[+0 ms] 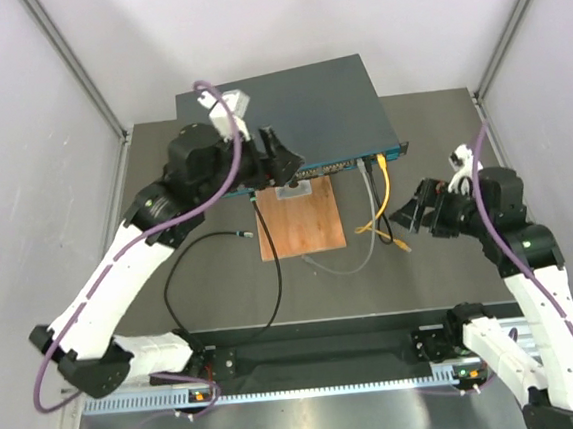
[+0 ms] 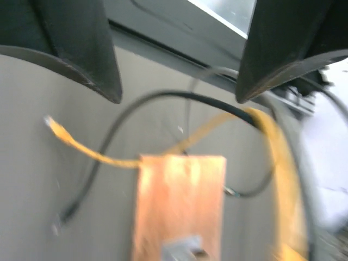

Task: Pull the plug from the switch port

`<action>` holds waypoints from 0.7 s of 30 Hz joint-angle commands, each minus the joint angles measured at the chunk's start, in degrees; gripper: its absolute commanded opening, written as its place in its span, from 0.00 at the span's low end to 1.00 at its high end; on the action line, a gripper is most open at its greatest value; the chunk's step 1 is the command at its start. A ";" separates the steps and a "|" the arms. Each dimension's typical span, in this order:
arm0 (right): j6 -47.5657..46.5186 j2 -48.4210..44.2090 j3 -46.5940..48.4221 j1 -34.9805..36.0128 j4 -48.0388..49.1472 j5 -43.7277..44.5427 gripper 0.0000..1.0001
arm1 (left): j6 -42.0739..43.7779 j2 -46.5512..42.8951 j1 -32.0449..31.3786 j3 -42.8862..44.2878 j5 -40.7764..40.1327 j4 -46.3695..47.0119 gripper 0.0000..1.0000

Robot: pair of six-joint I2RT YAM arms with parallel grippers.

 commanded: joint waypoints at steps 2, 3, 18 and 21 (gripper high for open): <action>2.89 4.11 10.76 -0.89 7.58 -2.70 0.81 | 12.70 5.62 -7.56 7.26 -13.36 -1.98 0.76; 4.29 5.42 11.99 -1.24 8.36 -2.88 0.79 | 14.46 6.59 -8.72 8.83 -14.35 -2.07 0.76; 29.08 10.01 5.68 -4.41 33.68 -13.96 0.59 | 33.37 13.37 -19.19 10.43 -29.12 -2.87 0.76; 29.87 10.27 4.72 -4.41 34.64 -13.25 0.57 | 34.69 13.55 -19.19 10.34 -29.82 -1.90 0.75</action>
